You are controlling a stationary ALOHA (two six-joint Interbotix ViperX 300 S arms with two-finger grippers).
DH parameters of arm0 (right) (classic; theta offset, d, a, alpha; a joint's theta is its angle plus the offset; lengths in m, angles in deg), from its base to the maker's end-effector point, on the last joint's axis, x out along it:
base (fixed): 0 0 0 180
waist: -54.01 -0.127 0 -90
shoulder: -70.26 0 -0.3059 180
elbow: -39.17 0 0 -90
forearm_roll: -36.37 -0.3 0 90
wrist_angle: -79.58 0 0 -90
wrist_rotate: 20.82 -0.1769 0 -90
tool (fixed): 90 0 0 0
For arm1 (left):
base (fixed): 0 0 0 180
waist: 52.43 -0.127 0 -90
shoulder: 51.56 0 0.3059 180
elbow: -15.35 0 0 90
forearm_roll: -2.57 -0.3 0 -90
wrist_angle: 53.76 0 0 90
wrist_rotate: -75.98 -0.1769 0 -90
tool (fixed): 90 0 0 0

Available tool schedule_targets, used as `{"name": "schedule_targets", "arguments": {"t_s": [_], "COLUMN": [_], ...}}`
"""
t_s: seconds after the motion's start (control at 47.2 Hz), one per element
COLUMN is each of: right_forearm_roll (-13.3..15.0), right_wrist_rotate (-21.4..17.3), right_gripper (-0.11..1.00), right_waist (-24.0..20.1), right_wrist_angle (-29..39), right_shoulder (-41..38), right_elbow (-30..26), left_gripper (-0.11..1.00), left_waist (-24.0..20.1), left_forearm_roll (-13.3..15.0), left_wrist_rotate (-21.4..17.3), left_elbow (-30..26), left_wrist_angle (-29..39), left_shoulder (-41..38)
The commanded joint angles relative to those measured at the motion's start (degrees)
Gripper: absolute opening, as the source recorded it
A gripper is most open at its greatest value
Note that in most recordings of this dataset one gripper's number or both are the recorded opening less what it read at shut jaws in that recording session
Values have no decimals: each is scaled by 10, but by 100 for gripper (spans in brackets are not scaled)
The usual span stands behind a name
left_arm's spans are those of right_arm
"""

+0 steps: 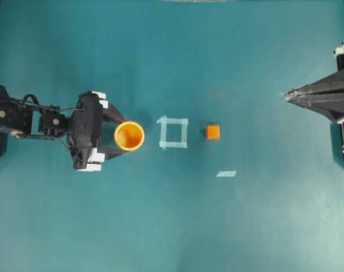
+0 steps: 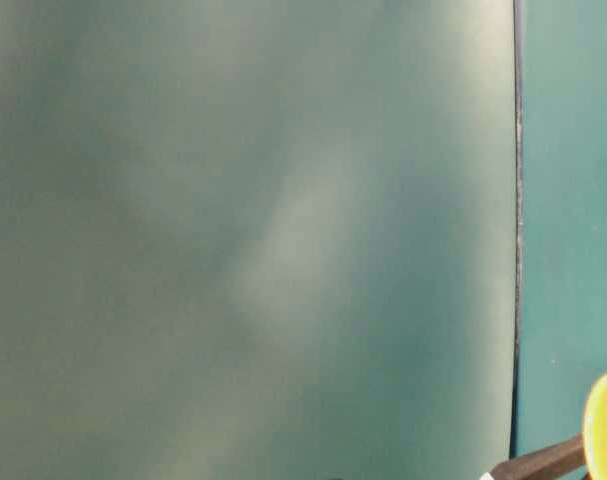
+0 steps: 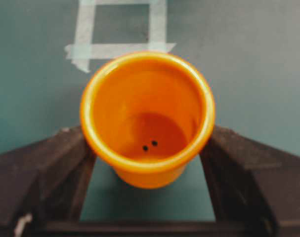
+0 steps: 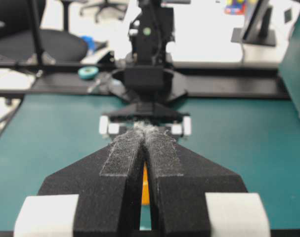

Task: Move the cup forward with left arm.
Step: 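Close the left gripper on the orange cup's body, then drag the gripped cup toward the near left table edge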

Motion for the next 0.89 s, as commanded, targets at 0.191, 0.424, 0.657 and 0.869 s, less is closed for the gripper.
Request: {"name": "schedule_targets", "arguments": {"t_s": [0.191,0.424,0.657,0.869], "right_forearm_roll": [1,1,1,1], "right_wrist_rotate": [-2,-2,-4,-4], "right_gripper": [0,0,0,0], "right_waist": [1,1,0,1], "right_wrist_angle": [1,2,2,2], "right_shoulder": [-3,-4,-4,-4], "right_elbow": [-20,-20,-20,-20], "left_gripper": [67,67,67,67], "left_waist": [35,76,127,175], "left_forearm_roll": [0,2,8,9], "left_wrist_rotate": [2,8,13,13], "left_elbow": [-15,-18,-27,-46], "left_wrist_angle": [-5,-3,5,30], "left_shoulder": [11,18,20,18]}}
